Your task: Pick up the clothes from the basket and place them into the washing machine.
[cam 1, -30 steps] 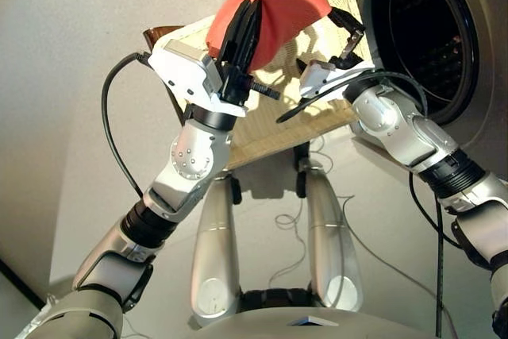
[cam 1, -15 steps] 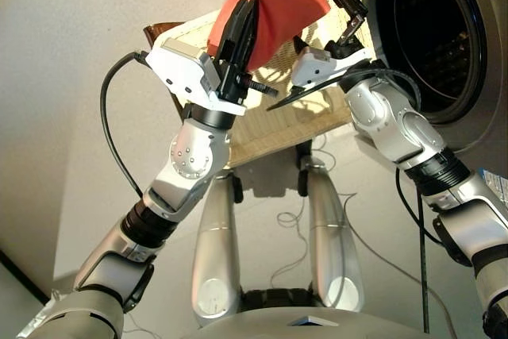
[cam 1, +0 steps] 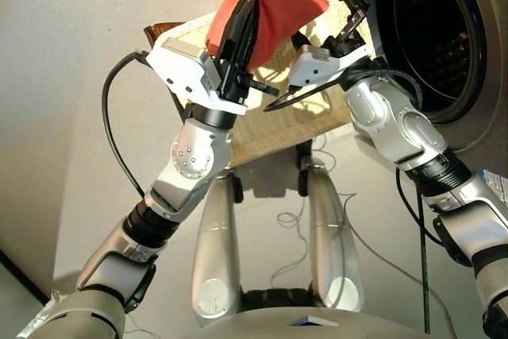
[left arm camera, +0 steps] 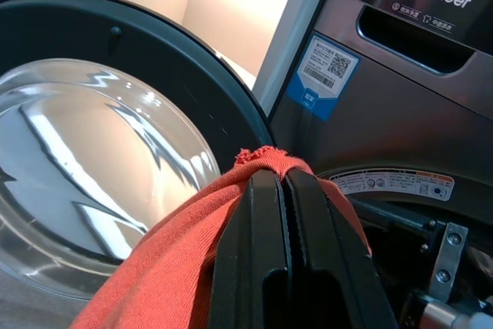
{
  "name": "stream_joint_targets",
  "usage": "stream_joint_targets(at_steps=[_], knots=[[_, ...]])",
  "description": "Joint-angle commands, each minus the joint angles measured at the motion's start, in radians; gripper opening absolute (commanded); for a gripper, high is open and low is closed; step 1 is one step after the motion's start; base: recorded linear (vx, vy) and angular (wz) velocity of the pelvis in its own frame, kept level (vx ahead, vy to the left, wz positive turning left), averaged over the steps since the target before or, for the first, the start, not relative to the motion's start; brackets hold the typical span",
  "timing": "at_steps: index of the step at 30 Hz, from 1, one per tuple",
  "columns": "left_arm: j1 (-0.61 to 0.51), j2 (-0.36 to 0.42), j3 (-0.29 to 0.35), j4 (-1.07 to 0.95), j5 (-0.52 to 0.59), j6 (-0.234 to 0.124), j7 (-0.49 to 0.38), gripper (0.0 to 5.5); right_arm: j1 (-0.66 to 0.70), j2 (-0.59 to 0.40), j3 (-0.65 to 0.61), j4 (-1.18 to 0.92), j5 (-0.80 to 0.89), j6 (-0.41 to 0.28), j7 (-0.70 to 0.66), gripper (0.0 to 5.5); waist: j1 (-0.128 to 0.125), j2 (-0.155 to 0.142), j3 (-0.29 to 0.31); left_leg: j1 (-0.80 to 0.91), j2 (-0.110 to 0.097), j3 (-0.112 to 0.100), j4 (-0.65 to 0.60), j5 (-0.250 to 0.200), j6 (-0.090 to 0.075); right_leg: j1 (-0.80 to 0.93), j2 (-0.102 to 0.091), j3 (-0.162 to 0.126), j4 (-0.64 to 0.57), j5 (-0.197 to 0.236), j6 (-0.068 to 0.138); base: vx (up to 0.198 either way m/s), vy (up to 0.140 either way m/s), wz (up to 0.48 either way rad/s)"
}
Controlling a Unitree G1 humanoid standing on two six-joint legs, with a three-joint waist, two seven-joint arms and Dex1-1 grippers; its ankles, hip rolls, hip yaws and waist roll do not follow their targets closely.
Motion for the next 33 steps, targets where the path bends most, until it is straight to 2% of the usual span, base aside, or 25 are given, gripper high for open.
stream_joint_targets(at_steps=[1, 2, 3, 17, 18, 19, 25, 28, 29, 30, 33], knots=[[-0.021, -0.024, -0.006, -0.129, -0.033, -0.056, -0.046, 0.0, -0.135, 0.01, 0.014, -0.065, 0.005, -0.05, -0.027, 5.5, -0.01, 0.066, -0.014, 0.011, 0.01, 0.03, -0.019, 0.026, -0.015, 0.019, 0.017, 0.045, -0.061, 0.043, 0.032, 0.0, 0.0, 0.0], [-0.02, -0.028, -0.014, -0.129, -0.043, -0.058, -0.05, 0.0, -0.147, 0.021, 0.024, -0.056, 0.01, -0.054, -0.029, 5.5, -0.01, 0.066, -0.014, 0.021, 0.008, 0.029, -0.016, 0.017, -0.016, 0.029, 0.015, 0.045, -0.057, 0.031, 0.033, 0.0, 0.0, 0.0], [-0.03, -0.028, -0.016, -0.129, -0.051, -0.062, -0.051, 0.0, -0.174, 0.037, 0.033, -0.044, 0.019, -0.057, -0.034, 5.5, -0.005, 0.069, -0.014, 0.011, 0.011, 0.029, -0.02, 0.028, -0.016, 0.021, 0.018, 0.046, -0.063, 0.043, 0.033, 0.0, 0.0, 0.0], [-0.039, -0.049, -0.061, -0.131, -0.132, -0.066, -0.084, 0.0, -0.275, 0.157, 0.153, 0.131, 0.051, -0.059, -0.03, 5.5, 0.013, 0.082, -0.014, 0.003, 0.009, 0.022, -0.012, 0.034, -0.017, 0.015, 0.015, 0.039, -0.055, 0.047, 0.031, 0.0, 0.0, 0.0], [-0.042, -0.056, -0.064, -0.128, -0.135, -0.066, -0.082, 0.0, -0.272, 0.159, 0.159, 0.132, 0.054, -0.056, -0.021, 4.57, 0.013, 0.08, -0.014, 0.0, 0.01, 0.022, -0.008, 0.033, -0.017, 0.014, 0.014, 0.038, -0.05, 0.045, 0.03, 0.0, 0.0, 0.0], [-0.042, -0.059, -0.066, -0.125, -0.135, -0.064, -0.082, 0.0, -0.269, 0.163, 0.161, 0.131, 0.056, -0.055, -0.018, 0.02, 0.013, 0.08, -0.014, -0.001, 0.01, 0.021, -0.007, 0.033, -0.017, 0.012, 0.014, 0.037, -0.047, 0.045, 0.03, 0.0, 0.0, 0.0], [-0.037, -0.056, -0.059, -0.122, -0.123, -0.062, -0.071, 0.0, -0.232, 0.148, 0.148, 0.123, 0.075, -0.05, -0.025, 0.0, 0.012, 0.074, -0.014, -0.003, 0.008, 0.022, -0.006, 0.035, -0.02, 0.012, 0.012, 0.033, -0.043, 0.043, 0.031, 0.0, 0.0, 0.0], [-0.027, -0.057, -0.061, -0.121, -0.116, -0.06, -0.069, 0.0, -0.198, 0.122, 0.131, 0.113, 0.092, -0.061, -0.047, 0.0, 0.009, 0.072, -0.014, 0.003, 0.005, 0.019, -0.001, 0.026, -0.02, 0.022, 0.009, 0.032, -0.037, 0.031, 0.032, 0.0, 0.0, 0.0], [-0.032, -0.055, -0.058, -0.122, -0.116, -0.062, -0.068, 0.0, -0.197, 0.113, 0.127, 0.111, 0.099, -0.067, -0.056, 0.0, 0.011, 0.073, -0.014, -0.006, 0.008, 0.019, -0.005, 0.036, -0.02, 0.013, 0.011, 0.031, -0.043, 0.042, 0.031, 0.0, 0.0, 0.0], [-0.023, -0.056, -0.06, -0.123, -0.114, -0.065, -0.065, 0.0, -0.166, 0.108, 0.127, 0.102, 0.1, -0.078, -0.069, 0.0, 0.009, 0.071, -0.014, 0.003, 0.005, 0.019, -0.003, 0.028, -0.021, 0.022, 0.008, 0.031, -0.039, 0.031, 0.033, 0.0, 0.0, 0.0], [-0.022, -0.046, -0.059, -0.12, -0.095, -0.066, -0.051, 0.0, -0.116, 0.067, 0.111, 0.08, 0.083, -0.089, -0.104, 0.0, 0.006, 0.072, -0.014, -0.007, 0.007, 0.019, -0.006, 0.037, -0.021, 0.012, 0.011, 0.032, -0.042, 0.038, 0.033, 0.0, 0.0, 0.0]])
